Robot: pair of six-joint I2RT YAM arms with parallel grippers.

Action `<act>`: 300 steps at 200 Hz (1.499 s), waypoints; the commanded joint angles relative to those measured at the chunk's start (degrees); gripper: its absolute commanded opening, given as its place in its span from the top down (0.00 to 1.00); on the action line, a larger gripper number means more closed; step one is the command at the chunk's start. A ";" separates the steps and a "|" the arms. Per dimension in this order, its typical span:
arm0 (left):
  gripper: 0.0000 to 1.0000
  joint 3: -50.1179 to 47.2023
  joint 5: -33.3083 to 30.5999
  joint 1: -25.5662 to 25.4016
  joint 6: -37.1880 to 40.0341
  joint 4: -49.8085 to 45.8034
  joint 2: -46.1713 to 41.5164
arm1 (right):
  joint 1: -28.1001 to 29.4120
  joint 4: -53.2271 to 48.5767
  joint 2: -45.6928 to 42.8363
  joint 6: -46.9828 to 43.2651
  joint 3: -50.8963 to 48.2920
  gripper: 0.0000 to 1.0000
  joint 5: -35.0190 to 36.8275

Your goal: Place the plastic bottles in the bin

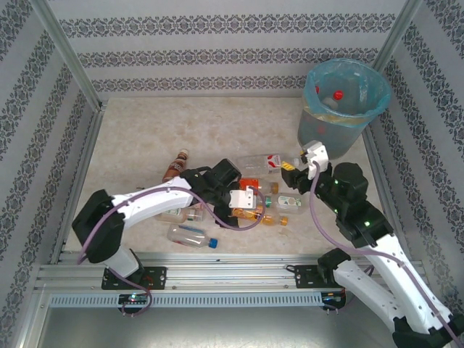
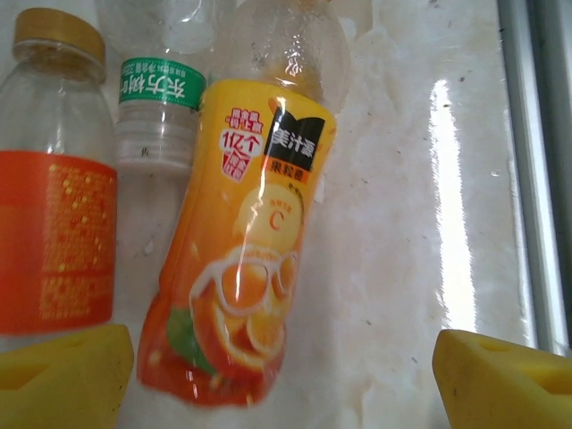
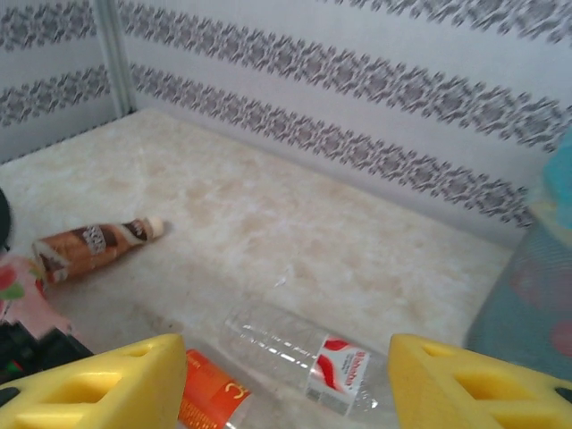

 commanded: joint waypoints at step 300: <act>0.51 2.95 -7.00 -3.66 8.62 0.51 7.80 | 0.60 -6.96 -7.38 -1.68 3.73 0.38 9.05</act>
